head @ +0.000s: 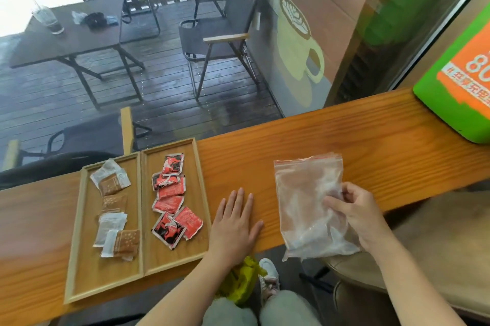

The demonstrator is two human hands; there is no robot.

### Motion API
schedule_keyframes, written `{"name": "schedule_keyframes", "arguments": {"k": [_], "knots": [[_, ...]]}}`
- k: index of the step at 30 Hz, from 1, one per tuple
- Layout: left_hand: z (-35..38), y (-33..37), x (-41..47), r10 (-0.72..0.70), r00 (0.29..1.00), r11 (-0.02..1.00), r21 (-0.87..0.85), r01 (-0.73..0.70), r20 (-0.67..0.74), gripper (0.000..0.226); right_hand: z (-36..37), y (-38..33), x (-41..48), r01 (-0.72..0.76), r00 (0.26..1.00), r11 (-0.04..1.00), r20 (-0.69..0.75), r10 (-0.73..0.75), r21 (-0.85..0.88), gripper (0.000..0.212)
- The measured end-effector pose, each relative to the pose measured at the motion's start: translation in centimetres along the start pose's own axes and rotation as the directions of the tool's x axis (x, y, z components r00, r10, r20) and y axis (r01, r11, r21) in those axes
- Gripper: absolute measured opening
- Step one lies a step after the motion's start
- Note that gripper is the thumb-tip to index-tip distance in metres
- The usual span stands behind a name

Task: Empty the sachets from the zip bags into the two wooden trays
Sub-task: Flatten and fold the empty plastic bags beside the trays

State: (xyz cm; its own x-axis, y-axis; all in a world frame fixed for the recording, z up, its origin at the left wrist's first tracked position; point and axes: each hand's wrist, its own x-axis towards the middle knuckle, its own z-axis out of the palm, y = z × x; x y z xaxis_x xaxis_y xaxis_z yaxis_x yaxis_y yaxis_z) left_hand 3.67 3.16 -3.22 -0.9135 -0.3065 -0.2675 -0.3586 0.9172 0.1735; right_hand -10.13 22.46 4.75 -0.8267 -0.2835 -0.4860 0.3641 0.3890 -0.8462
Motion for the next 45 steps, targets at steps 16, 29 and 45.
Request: {"name": "schedule_keyframes", "arguments": {"k": [16, 29, 45], "knots": [[1.5, -1.5, -0.1, 0.117, 0.992, 0.993, 0.020, -0.116, -0.044, 0.066, 8.3, 16.9, -12.0, -0.232, 0.967, 0.966, -0.080, 0.242, 0.112, 0.013], [1.6, -1.6, 0.4, 0.135, 0.986, 0.991, 0.008, -0.135, -0.097, 0.066, 19.2, 29.7, -2.5, -0.412, 0.905, 0.906, -0.075, 0.419, 0.094, 0.021], [5.0, -1.4, -2.2, 0.284, 0.814, 0.926, 0.364, -0.097, -0.506, 0.061, 30.4, 44.7, 8.1, -0.430, 0.894, 0.892, 0.073, 0.442, -0.142, 0.010]]}}
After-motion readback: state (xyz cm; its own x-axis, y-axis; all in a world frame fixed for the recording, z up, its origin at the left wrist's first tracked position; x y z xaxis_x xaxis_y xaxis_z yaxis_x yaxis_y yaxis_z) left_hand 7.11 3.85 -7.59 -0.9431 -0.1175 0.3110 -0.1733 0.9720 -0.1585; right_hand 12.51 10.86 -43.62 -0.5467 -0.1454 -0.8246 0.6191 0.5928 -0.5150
